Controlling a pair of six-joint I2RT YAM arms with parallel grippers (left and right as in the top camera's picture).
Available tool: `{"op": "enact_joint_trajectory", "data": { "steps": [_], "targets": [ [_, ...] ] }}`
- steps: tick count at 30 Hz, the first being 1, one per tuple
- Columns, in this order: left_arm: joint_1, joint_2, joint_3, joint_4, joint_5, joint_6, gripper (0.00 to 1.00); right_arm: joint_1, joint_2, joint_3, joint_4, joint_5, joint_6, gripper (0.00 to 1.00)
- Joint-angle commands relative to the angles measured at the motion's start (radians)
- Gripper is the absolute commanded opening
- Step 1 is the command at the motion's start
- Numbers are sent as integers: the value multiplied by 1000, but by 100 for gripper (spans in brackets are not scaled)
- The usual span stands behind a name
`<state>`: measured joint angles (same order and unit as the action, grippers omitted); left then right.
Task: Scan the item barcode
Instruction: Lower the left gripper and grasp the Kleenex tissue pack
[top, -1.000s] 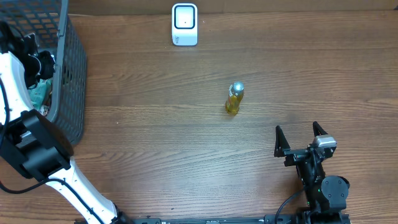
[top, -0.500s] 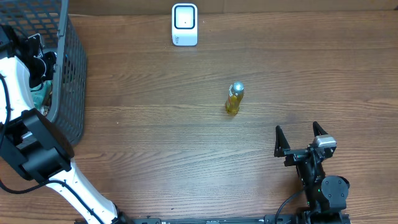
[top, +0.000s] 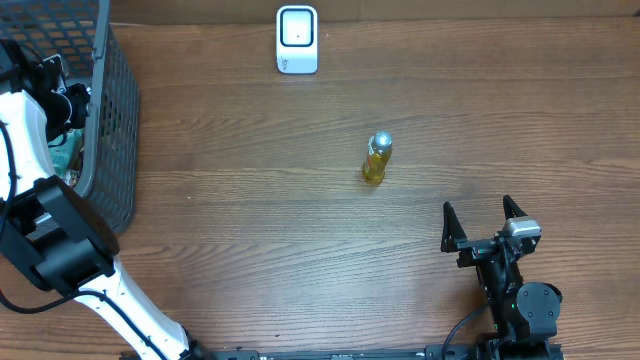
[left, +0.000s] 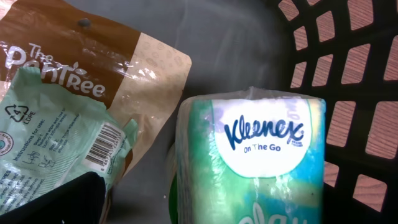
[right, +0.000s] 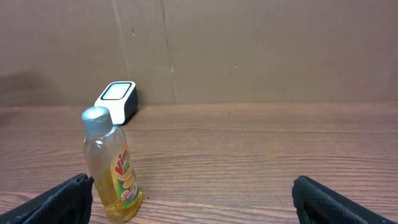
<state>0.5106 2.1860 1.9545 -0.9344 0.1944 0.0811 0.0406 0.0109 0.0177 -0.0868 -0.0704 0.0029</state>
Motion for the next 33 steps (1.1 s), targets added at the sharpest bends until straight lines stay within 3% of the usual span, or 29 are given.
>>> {"op": "enact_joint_trajectory", "data": {
  "steps": [1, 11, 33],
  "targets": [
    [3, -6, -5, -9, -31, -22, 100, -2, -8, -10, 5, 10, -4, 100],
    [61, -6, 38, -3, 249, -44, 100, -2, -8, -10, 5, 10, -4, 100],
    [28, -1, 34, -6, 224, -6, 100, -2, -8, -10, 5, 10, -4, 100]
  ]
}}
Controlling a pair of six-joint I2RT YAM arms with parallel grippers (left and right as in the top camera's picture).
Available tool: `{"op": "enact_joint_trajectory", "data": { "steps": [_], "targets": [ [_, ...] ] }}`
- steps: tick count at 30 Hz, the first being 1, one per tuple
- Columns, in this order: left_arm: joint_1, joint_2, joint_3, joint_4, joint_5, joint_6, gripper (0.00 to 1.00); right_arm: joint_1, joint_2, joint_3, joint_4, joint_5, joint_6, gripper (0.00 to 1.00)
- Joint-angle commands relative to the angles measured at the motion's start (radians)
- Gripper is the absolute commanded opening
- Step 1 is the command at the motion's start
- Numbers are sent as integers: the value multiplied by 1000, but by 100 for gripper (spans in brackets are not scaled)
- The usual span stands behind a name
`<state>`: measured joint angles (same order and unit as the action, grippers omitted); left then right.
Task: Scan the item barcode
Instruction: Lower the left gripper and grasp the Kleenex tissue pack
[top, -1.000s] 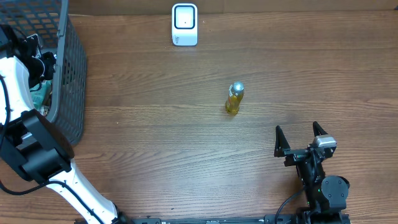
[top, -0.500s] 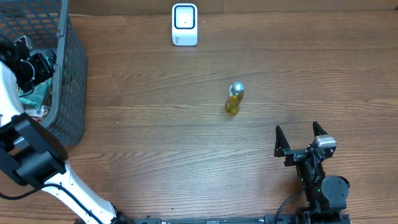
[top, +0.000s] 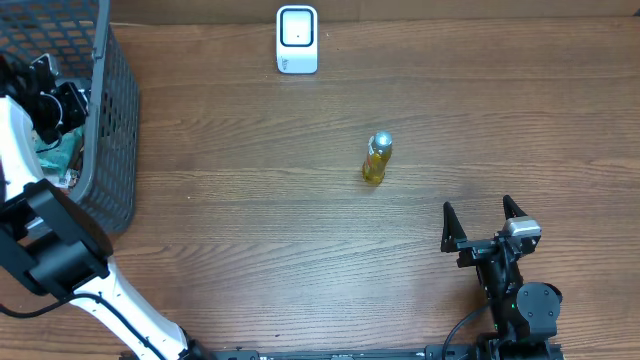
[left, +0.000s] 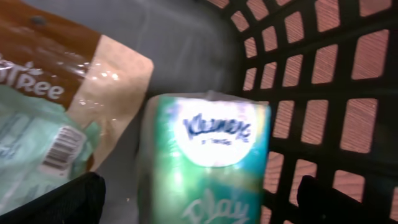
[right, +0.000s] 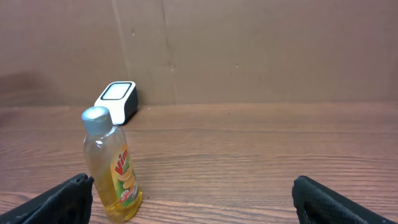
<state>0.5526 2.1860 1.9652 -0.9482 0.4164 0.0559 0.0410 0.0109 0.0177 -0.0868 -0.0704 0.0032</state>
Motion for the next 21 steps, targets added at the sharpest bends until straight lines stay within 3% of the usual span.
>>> {"op": "enact_joint_trajectory", "data": {
  "steps": [1, 14, 21],
  "targets": [
    [-17, -1, 21, 9, -13, 19, 100, -2, -8, -10, 5, 10, -5, 100],
    [-85, 2, -83, 116, -62, 19, 99, -2, -8, -10, 5, 10, -5, 100],
    [-117, 2, -118, 138, -163, 8, 97, -2, -8, -10, 5, 10, -5, 100]
  ]
}}
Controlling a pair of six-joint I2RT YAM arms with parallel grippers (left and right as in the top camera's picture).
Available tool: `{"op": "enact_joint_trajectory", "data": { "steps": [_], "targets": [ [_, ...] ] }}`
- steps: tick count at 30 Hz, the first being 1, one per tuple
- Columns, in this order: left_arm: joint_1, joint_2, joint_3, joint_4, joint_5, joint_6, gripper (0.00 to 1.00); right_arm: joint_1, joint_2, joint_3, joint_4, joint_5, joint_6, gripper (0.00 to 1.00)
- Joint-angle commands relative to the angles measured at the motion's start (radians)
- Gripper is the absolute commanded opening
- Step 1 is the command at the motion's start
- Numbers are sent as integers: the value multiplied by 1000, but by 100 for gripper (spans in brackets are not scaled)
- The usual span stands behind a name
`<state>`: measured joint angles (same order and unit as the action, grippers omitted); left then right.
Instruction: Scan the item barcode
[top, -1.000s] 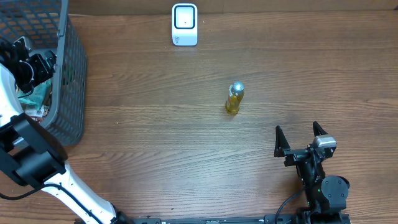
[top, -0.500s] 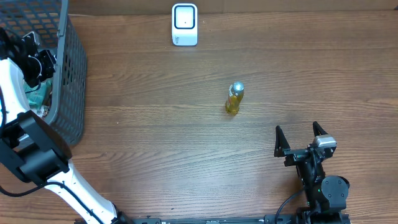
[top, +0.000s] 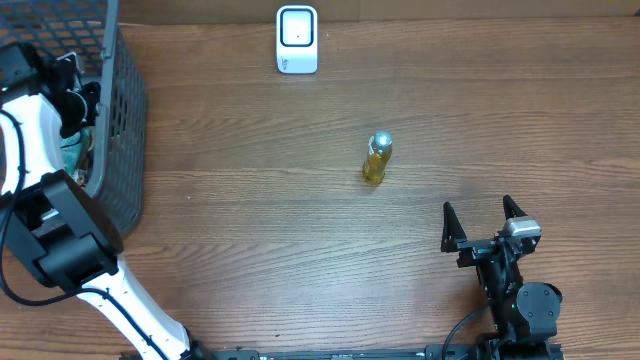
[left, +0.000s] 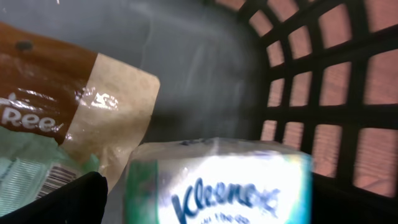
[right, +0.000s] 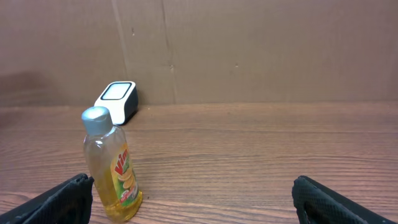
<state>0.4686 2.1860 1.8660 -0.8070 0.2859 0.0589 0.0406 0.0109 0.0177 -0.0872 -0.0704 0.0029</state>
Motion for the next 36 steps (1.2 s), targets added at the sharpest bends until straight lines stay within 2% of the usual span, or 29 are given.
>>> {"op": "enact_joint_trajectory", "data": {
  "steps": [1, 7, 15, 19, 24, 30, 36],
  "targets": [
    [-34, 2, -19, -5, -32, 5, 97, -2, -8, -10, 5, 10, -4, 100],
    [-30, 2, -19, -18, -35, 5, 82, -2, -8, -10, 5, 10, -4, 100],
    [-29, 1, -16, -27, -35, 5, 49, -2, -8, -10, 5, 10, -4, 100],
    [-29, -18, 20, -38, -54, 3, 47, -2, -8, -10, 5, 10, -5, 100],
    [-29, -92, 105, -60, -160, -32, 48, -2, -8, -10, 5, 10, -5, 100],
    [-29, -253, 202, -67, -253, -129, 46, -2, -8, -10, 5, 10, -4, 100],
    [-42, -436, 220, -85, -260, -251, 42, -2, -8, -10, 5, 10, -4, 100]
  ]
}}
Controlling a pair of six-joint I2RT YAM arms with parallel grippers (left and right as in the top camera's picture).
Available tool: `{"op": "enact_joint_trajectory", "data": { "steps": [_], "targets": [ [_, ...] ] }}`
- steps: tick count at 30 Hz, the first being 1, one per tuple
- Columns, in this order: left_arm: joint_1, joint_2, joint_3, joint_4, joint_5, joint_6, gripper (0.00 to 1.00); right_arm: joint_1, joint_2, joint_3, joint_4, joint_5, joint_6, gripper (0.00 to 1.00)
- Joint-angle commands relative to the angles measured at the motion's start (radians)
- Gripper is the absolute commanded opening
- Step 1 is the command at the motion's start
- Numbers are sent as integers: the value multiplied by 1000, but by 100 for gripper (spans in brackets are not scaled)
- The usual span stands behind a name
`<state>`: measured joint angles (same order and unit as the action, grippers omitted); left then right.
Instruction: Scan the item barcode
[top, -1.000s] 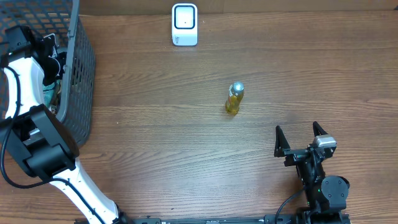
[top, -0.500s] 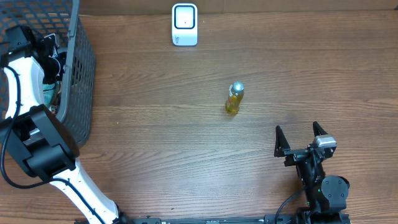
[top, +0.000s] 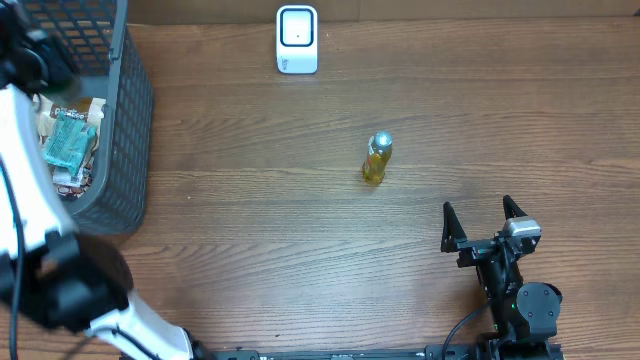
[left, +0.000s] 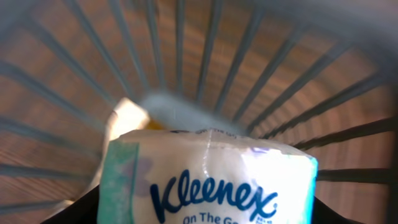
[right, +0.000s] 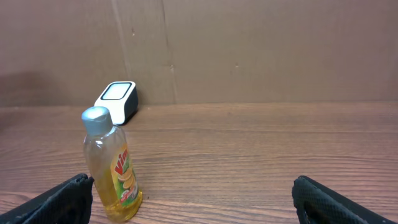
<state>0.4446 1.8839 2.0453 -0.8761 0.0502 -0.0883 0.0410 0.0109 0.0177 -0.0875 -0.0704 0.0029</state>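
A Kleenex On The Go tissue pack fills the left wrist view, held between the dark fingers of my left gripper. It hangs above the blurred grey wire basket. Overhead, the left gripper is at the top left over the basket, and the pack itself is hidden there. The white scanner stands at the far edge, also seen as the scanner in the right wrist view. My right gripper rests open near the front right.
A yellow Vim dish-soap bottle stands upright mid-table; the right wrist view shows the bottle beside the left finger. A green pouch and other packets lie in the basket. A cardboard wall backs the table.
The tissue pack, low inside the basket near the brown pouch 1.2 s ago, is now raised above the basket in my left gripper. The right arm has not moved.
My left gripper was down in the basket over the tissue pack and a brown pouch. Then its fingers stood either side of the pack, then closer on it. Now the pack is held up over the basket. Bottle, scanner and right arm stayed put.
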Motion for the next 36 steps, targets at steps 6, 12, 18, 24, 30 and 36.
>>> {"op": "enact_joint_trajectory", "data": {
  "steps": [6, 12, 18, 24, 30, 36],
  "targets": [
    [-123, -273, 41, -221, 61, -145, 27, -2, -8, -10, 5, 10, -4, 100],
    [-361, -293, 33, -444, 70, -167, 26, -2, -8, -10, 5, 10, -4, 100],
    [-637, -233, -43, -460, -46, -238, 32, -2, -8, -10, 5, 10, -4, 100],
    [-840, -94, -79, -443, -61, -335, 30, -2, -8, -10, 6, 10, -4, 100],
    [-938, 41, -80, -443, -60, -365, 31, -2, -8, -10, 6, 10, -4, 100],
    [-985, 142, -79, -406, -61, -129, 32, -2, -8, -10, 6, 10, -5, 100]
  ]
}}
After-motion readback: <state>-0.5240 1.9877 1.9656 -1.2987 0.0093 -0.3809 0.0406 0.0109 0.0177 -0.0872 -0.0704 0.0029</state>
